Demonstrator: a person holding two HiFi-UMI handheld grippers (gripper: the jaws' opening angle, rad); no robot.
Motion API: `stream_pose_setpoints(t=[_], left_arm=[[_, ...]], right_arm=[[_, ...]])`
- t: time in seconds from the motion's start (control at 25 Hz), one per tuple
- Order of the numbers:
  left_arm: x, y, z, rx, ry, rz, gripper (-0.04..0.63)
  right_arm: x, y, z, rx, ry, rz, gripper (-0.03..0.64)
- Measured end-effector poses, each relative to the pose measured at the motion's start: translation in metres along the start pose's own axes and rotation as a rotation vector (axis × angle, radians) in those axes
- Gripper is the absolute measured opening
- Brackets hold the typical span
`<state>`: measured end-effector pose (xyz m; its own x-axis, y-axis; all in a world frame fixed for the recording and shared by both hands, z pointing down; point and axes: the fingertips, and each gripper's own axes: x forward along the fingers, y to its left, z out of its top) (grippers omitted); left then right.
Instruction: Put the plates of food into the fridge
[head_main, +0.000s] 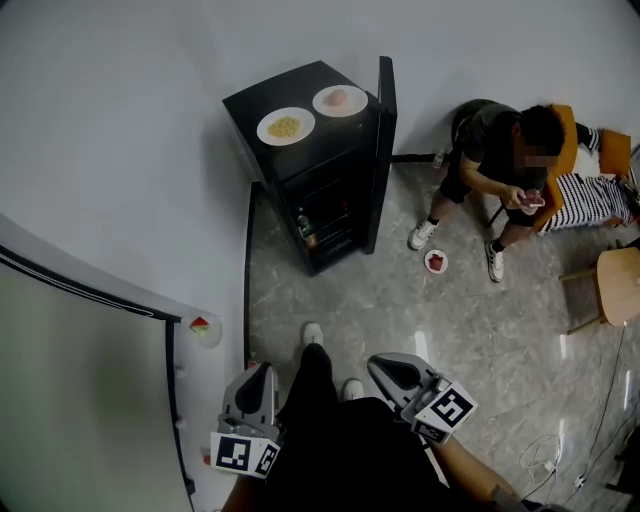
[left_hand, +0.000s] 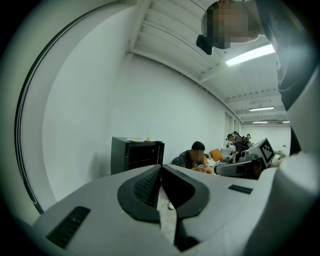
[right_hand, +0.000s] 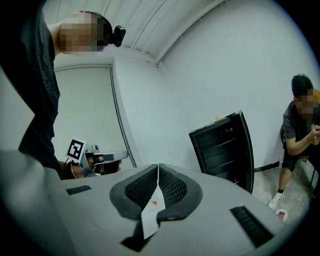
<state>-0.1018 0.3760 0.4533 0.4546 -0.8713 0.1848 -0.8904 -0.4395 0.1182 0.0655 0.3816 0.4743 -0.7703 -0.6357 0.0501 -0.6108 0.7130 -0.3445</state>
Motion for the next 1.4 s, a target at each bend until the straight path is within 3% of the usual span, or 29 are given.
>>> stream_pose_setpoints(t=[0.52, 1.08, 1.24, 1.4], left_arm=[[0.084, 0.053, -0.004, -0.040, 0.017, -0.024, 0.025], [0.192, 0.134, 0.035, -0.054, 0.021, -0.063, 0.025], [0.218, 0.154, 0.045, -0.046, 0.033, -0.092, 0.025], [0.242, 0.176, 0.054, -0.067, 0.040, -0.121, 0.025]], right_arm=[[0.082, -0.036, 0.013, -0.029, 0.066, 0.024, 0.028], [0.195, -0.115, 0.057, -0.032, 0.116, -0.040, 0.028], [0.227, -0.129, 0.065, -0.049, 0.145, -0.020, 0.028], [0.256, -0.146, 0.074, -0.008, 0.144, -0.038, 0.028]])
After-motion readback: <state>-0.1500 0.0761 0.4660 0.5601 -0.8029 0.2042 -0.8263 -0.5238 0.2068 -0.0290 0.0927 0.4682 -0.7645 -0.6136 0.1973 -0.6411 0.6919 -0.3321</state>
